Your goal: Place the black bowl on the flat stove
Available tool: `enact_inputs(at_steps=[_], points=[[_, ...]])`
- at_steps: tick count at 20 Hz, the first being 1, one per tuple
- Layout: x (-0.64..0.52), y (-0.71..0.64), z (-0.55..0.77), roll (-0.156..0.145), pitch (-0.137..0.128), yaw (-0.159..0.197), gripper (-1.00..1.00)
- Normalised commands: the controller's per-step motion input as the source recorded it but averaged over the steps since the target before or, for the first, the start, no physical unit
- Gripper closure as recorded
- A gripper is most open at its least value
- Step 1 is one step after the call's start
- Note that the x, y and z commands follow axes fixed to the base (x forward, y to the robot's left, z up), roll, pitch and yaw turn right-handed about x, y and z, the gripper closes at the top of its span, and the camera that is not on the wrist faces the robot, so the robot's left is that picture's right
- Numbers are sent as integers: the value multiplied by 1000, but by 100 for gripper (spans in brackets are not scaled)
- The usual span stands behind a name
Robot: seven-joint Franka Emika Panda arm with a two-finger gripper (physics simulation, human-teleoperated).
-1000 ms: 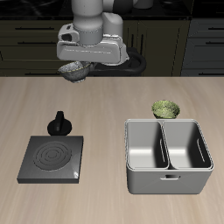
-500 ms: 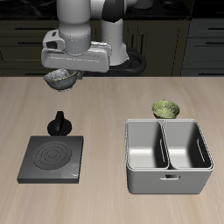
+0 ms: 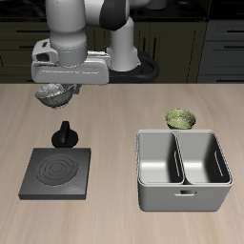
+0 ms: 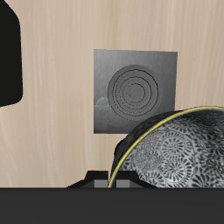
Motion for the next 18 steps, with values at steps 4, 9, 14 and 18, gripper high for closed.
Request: enact_inputs(at_steps=[4, 9, 14, 18], points=[[279, -314, -38, -23, 14, 20, 100], [297, -362, -49, -1, 9, 16, 100], [184, -178, -67, -21, -13, 24, 100], [279, -89, -42, 24, -18, 28, 100]])
